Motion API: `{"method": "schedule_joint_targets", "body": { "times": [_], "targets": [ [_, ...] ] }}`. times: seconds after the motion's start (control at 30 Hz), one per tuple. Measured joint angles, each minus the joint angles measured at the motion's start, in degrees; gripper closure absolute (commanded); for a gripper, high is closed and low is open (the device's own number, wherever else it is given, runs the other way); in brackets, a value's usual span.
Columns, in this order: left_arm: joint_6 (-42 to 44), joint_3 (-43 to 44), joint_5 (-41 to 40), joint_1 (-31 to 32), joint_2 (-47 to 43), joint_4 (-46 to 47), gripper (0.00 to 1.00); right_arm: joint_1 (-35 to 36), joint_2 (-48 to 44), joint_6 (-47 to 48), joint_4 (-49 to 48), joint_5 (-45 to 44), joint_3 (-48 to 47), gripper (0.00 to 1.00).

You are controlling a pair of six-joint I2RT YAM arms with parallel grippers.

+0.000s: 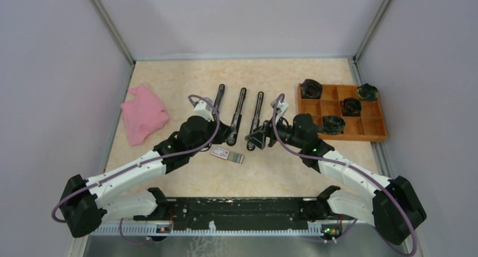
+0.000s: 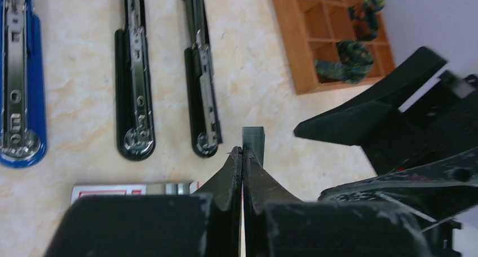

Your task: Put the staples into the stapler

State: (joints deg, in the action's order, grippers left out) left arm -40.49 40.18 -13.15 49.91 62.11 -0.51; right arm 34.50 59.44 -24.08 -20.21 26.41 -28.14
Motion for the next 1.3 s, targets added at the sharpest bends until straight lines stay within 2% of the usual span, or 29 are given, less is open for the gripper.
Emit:
{"method": "schedule_joint_targets", "body": {
  "times": [0.3, 0.73, 1.0, 1.3],
  "targets": [
    [-0.76, -0.15, -0.13, -0.57, -1.46, 8.37, 1.00, 0.83, 3.37, 2.36, -4.92, 2.82, -2.82, 0.40],
    [-2.86, -0.15, -1.46, -0.57, 0.63, 9.55, 1.00, 7.93, 5.46, 16.24, -5.53, -9.35, -5.40, 0.46],
    [-3.02, -0.15, -1.51, -0.57, 0.66, 10.32, 1.00, 10.49, 7.98, 20.15, -5.55, -13.88, -7.67, 0.50],
    [-3.02, -0.15, -1.44, -0.57, 0.74, 10.99, 1.00, 11.56, 9.16, 22.67, -5.55, -17.14, -7.67, 0.59]
  ]
}}
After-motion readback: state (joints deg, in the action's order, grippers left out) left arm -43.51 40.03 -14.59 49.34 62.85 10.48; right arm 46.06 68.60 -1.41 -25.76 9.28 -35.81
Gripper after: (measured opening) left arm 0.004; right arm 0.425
